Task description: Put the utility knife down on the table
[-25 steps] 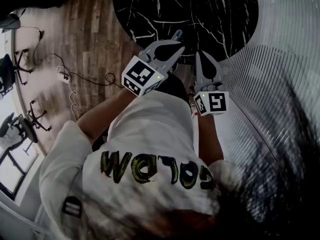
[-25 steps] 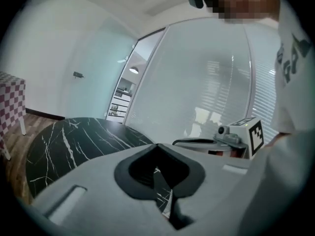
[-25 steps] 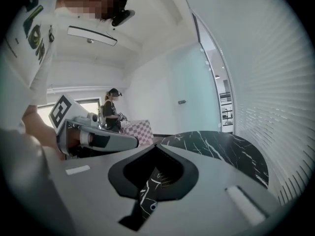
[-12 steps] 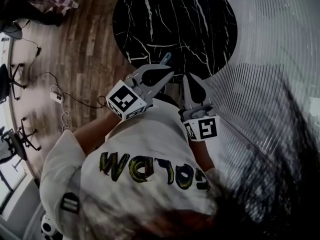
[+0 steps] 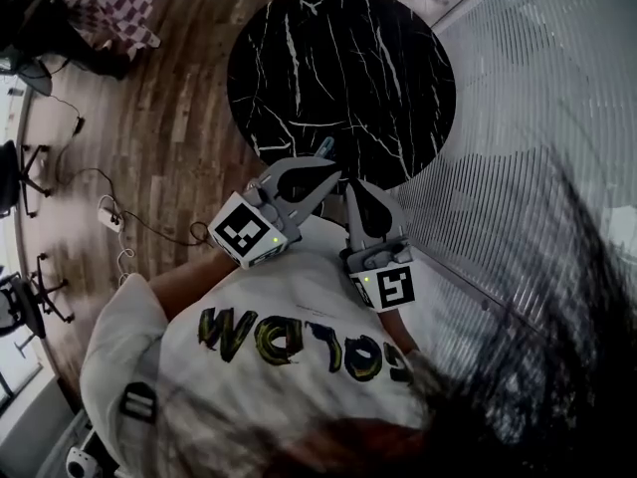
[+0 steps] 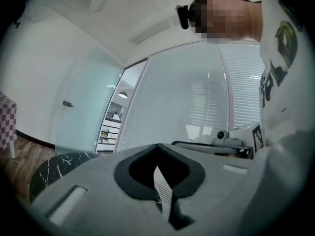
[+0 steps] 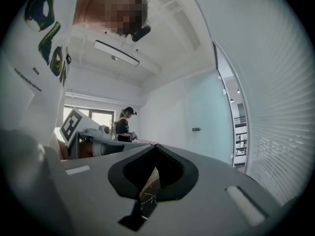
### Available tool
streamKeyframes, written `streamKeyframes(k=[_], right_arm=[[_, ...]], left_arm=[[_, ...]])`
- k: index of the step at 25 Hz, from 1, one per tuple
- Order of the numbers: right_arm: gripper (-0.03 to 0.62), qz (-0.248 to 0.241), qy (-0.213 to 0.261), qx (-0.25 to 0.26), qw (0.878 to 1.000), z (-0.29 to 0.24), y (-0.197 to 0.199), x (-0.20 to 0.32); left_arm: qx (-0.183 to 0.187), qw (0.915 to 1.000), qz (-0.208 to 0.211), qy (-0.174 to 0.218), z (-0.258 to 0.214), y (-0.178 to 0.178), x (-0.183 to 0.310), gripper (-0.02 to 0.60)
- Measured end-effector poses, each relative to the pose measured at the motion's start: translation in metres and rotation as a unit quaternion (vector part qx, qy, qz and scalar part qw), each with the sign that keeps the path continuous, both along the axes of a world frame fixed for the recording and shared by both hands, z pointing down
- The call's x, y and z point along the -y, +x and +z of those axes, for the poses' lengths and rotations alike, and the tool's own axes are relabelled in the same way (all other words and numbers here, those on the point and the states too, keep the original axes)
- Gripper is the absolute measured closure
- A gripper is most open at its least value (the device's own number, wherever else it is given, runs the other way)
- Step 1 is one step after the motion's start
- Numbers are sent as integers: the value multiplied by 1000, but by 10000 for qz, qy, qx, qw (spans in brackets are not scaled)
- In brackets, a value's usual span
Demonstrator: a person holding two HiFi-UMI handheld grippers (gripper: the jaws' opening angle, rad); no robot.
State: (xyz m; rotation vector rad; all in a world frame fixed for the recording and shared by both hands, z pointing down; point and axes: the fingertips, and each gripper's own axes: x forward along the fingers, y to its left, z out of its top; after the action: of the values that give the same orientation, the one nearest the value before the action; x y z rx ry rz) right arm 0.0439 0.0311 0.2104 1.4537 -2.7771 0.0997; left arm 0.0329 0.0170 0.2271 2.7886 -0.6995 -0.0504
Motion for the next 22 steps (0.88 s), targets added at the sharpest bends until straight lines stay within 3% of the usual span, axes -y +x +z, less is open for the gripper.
streamKeyframes(k=[10,22], right_arm=[[594,54,167,16,9998,-5,4,0],[594,15,83,-69,9999,-2,6,3]], left_arm=[[67,9993,-155,322,-3,1,0,581],[159,9991,-289,270,-2,-3,1,581]])
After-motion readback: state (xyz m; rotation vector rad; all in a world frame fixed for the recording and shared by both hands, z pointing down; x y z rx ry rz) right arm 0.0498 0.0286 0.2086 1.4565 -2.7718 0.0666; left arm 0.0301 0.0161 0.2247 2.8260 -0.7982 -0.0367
